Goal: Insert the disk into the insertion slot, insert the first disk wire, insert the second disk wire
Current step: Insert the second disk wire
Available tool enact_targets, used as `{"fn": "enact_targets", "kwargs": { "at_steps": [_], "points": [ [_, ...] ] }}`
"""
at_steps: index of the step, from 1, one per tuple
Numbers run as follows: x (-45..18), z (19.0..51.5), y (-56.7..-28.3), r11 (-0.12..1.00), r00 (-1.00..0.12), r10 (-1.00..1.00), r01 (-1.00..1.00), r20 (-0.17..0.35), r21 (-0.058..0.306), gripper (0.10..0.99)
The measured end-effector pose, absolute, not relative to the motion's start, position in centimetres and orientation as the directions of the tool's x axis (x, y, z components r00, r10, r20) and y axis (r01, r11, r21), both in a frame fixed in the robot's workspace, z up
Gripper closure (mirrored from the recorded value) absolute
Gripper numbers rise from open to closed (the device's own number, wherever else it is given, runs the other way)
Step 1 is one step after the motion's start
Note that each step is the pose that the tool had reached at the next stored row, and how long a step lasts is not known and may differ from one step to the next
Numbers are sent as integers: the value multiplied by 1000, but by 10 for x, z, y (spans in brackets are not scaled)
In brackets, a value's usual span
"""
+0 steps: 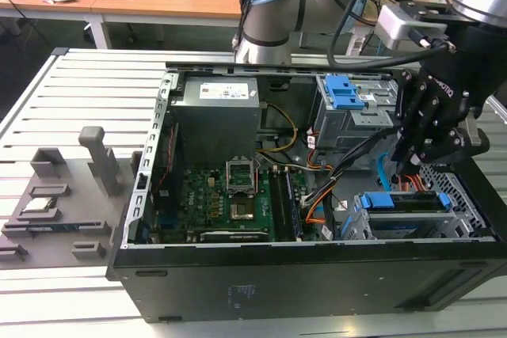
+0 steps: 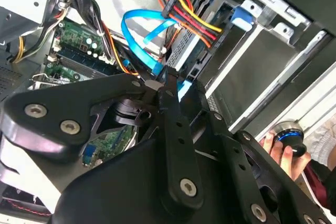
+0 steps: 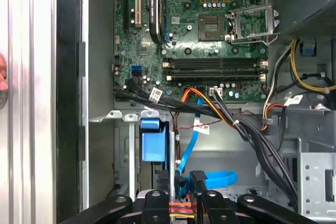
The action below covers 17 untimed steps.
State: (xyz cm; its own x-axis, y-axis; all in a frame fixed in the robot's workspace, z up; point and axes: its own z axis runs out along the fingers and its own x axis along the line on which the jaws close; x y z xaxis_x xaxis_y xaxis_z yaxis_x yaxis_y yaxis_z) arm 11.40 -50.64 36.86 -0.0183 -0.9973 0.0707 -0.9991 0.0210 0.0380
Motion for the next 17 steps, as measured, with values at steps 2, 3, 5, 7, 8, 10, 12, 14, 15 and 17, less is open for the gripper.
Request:
{"fn": "enact_targets", "kwargs": {
  "at_steps": [2,3,5,7,8,10,12,14,15,17],
  "points": [
    [114,368,-506,21,-18,-997,-999,73,38,784],
    [114,368,-506,21,-18,-997,-999,74,38,784],
    [114,368,-506,21,-18,-997,-999,74,38,784],
    [114,368,-506,21,-18,-997,-999,75,38,800],
    [114,368,-506,21,-18,-997,-999,75,38,925],
    [114,368,-506,21,-18,-997,-999,76,38,925],
    [114,368,-506,21,-18,-997,-999,76,38,925],
    [114,368,-506,21,-18,-997,-999,77,38,925],
    [114,368,-506,21,-18,-997,-999,77,38,925],
    [114,368,-510,21,-18,-997,-999,77,38,925]
  ]
}}
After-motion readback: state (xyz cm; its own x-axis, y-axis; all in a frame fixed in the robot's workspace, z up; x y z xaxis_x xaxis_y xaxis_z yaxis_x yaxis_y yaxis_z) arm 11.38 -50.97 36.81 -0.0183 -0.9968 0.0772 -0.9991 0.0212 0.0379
